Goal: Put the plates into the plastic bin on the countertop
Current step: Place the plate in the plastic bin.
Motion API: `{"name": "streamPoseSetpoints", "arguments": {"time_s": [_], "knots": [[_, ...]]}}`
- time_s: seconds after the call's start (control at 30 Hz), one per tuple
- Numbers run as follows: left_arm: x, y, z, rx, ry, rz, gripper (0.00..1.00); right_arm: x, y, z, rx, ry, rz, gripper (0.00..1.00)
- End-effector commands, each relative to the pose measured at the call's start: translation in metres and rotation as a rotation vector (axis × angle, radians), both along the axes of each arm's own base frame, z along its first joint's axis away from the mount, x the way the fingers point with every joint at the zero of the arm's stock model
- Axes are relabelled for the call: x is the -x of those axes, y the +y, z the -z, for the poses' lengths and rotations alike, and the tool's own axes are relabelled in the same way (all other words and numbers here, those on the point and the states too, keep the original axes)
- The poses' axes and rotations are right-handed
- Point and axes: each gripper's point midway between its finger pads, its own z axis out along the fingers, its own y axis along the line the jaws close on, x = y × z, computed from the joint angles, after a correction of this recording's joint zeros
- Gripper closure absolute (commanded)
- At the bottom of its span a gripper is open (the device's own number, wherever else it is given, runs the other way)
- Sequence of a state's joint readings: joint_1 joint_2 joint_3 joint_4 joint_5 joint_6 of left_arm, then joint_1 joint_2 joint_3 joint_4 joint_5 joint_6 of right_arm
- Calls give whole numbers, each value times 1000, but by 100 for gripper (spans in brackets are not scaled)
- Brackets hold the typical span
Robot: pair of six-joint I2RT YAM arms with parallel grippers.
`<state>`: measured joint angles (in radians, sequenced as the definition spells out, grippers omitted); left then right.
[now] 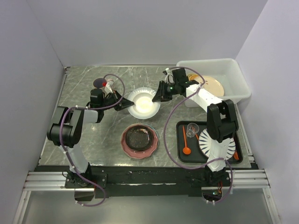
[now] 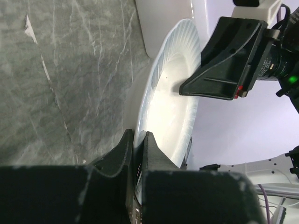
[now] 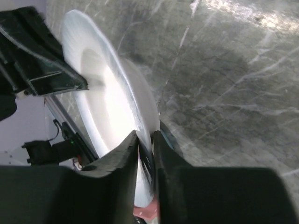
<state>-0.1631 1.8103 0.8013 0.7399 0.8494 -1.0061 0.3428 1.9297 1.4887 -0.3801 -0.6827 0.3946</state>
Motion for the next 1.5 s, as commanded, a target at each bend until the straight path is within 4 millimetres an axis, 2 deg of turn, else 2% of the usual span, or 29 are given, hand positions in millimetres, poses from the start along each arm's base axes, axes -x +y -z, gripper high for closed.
{"name": "streamPoseSetpoints", "arguments": {"time_s": [0.0,0.07,0.4,0.5,0.6,0.63,0.7,0.73,0.8,0.83,0.93,1.07,1.47], "knots": [[1,-2,-42,20,-148,42,99,-7,9,-11,-31,-41,-20,93],[1,-2,-42,16,-146,36,99,-8,8,-13,-30,-49,-20,100],[-1,3,-31,-37,-141,7,99,-6,10,-20,-58,-63,-28,100],[-1,5,-30,-58,-143,-7,92,-4,12,-24,-77,-65,-35,100],[-3,8,-29,-89,-144,-21,75,-4,14,-30,-85,-76,-40,100],[-3,8,-29,-95,-146,-25,65,-4,13,-32,-85,-77,-38,100],[-4,10,-30,-107,-151,-33,54,-4,13,-34,-89,-76,-41,100],[-4,10,-30,-109,-155,-34,45,-3,14,-36,-90,-82,-41,100],[-3,11,-30,-117,-155,-46,36,-3,14,-38,-97,-83,-43,100],[-3,12,-29,-120,-155,-49,25,-3,14,-39,-97,-85,-41,100],[-3,14,-30,-136,-159,-65,12,-3,14,-41,-99,-89,-41,100],[-4,16,-29,-152,-158,-74,1,-2,14,-44,-101,-92,-42,100],[-4,18,-21,-160,-127,-92,1,-10,10,-52,-79,-119,-16,100]]}}
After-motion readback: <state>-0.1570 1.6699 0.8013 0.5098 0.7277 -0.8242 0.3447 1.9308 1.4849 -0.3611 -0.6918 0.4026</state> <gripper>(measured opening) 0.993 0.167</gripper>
